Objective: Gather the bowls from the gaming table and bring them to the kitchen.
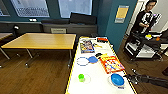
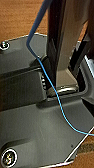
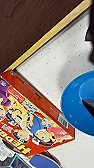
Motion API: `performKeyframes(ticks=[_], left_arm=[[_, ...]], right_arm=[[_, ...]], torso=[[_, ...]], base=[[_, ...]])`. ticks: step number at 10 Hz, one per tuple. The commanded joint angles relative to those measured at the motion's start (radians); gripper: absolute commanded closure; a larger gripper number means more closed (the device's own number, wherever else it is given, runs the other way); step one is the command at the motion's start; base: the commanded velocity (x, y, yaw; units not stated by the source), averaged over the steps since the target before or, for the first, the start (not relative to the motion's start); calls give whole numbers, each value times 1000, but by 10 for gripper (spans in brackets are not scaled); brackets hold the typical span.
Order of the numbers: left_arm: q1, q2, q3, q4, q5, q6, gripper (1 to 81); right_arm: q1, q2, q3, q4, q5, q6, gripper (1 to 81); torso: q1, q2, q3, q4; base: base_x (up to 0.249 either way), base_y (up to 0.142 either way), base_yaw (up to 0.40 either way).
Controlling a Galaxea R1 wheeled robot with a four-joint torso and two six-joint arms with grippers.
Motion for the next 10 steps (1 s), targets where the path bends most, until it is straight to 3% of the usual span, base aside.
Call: performKeyframes(ticks=[1, 10], left_arm=[[-29, 12, 7, -7, 59, -2, 10], [-29, 10, 7, -9, 59, -2, 10]], right_arm=[[127, -24, -6, 15, -13, 3, 10], [57, 31, -6, 17, 58, 8, 10]], torso=[[0, 0, 0, 0], [0, 0, 0, 0]], base=[[0, 0, 0], [0, 0, 0]])
